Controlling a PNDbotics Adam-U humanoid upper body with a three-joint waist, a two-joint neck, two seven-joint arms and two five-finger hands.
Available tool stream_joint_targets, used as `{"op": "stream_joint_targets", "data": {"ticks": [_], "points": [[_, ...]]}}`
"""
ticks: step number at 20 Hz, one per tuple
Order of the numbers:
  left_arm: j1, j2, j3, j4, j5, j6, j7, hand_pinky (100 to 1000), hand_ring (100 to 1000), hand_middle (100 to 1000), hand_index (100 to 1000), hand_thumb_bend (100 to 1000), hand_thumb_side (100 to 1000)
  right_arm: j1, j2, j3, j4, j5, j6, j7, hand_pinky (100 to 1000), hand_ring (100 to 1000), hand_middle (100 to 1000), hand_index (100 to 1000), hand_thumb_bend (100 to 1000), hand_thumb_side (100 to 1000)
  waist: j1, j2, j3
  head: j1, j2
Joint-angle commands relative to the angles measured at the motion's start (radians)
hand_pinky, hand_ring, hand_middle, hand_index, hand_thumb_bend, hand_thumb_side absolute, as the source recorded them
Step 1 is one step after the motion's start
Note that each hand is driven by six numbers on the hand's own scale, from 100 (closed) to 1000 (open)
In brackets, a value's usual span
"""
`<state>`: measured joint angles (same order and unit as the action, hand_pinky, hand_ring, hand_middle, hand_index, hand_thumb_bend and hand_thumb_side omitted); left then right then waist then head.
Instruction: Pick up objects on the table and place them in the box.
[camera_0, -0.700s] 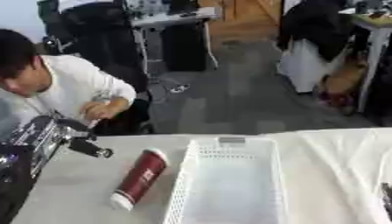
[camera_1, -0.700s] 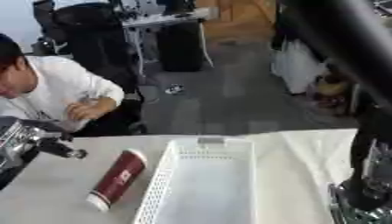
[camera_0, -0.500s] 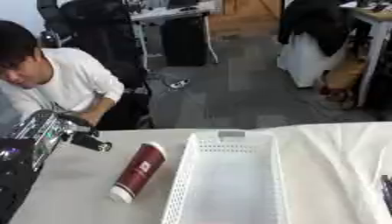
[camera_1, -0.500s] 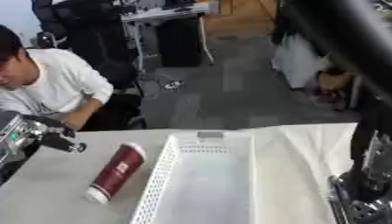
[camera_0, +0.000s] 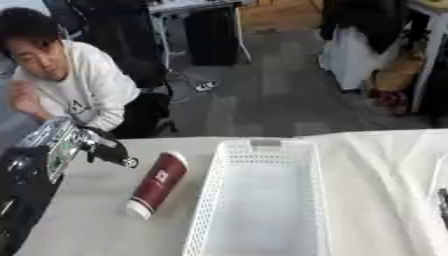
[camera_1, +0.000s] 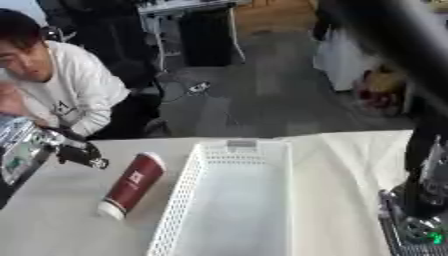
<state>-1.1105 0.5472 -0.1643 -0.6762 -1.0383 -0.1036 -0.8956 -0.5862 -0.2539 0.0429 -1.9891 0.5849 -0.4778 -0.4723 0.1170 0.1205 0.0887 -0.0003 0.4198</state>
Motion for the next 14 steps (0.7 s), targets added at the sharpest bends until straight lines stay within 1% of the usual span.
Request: {"op": "stream_joint_targets", "data": {"ticks": [1,2,3,7,12,14], "points": [[-0.028,0.014,0.001,0.003,0.035,-0.013,-0.01,826,921,1000,1000,337,1000,-0.016,0.002,-0.004,-0.011,-0.001,0.0,0.003,466,575,596,646,100,1000,-0.001,-0.02,0.0,-0.003,-0.011],[-0.027,0.013,0.0,0.01,0.05,-0.021,-0.011,823,919,1000,1000,321,1000,-0.016,0.002,-0.005,-0.011,-0.001,-0.001,0.003,466,575,596,646,100,1000,0.0,-0.02,-0.001,-0.006,-0.014],[-0.027,0.013,-0.003,0.014,0.058,-0.027,-0.011,836,926,1000,1000,366,1000,-0.017,0.003,-0.005,-0.011,-0.001,-0.001,0.003,466,575,596,646,100,1000,0.0,-0.02,-0.001,-0.008,-0.018],[-0.032,0.008,-0.011,0.018,0.038,-0.031,-0.011,847,927,1000,1000,382,1000,-0.018,0.004,-0.004,-0.011,-0.002,-0.002,0.003,467,575,597,646,100,1000,0.0,-0.02,-0.003,-0.003,-0.02],[-0.042,-0.001,-0.017,-0.002,-0.073,-0.018,0.004,861,924,992,1000,416,1000,-0.022,0.008,-0.001,-0.011,-0.005,-0.004,0.005,468,576,597,646,100,1000,0.002,-0.019,-0.009,0.007,-0.014],[-0.045,-0.011,-0.016,0.0,-0.122,-0.018,0.021,859,921,986,1000,436,1000,-0.024,0.01,0.0,-0.011,-0.006,-0.004,0.007,468,576,597,646,100,1000,0.004,-0.018,-0.012,0.015,-0.005]]}}
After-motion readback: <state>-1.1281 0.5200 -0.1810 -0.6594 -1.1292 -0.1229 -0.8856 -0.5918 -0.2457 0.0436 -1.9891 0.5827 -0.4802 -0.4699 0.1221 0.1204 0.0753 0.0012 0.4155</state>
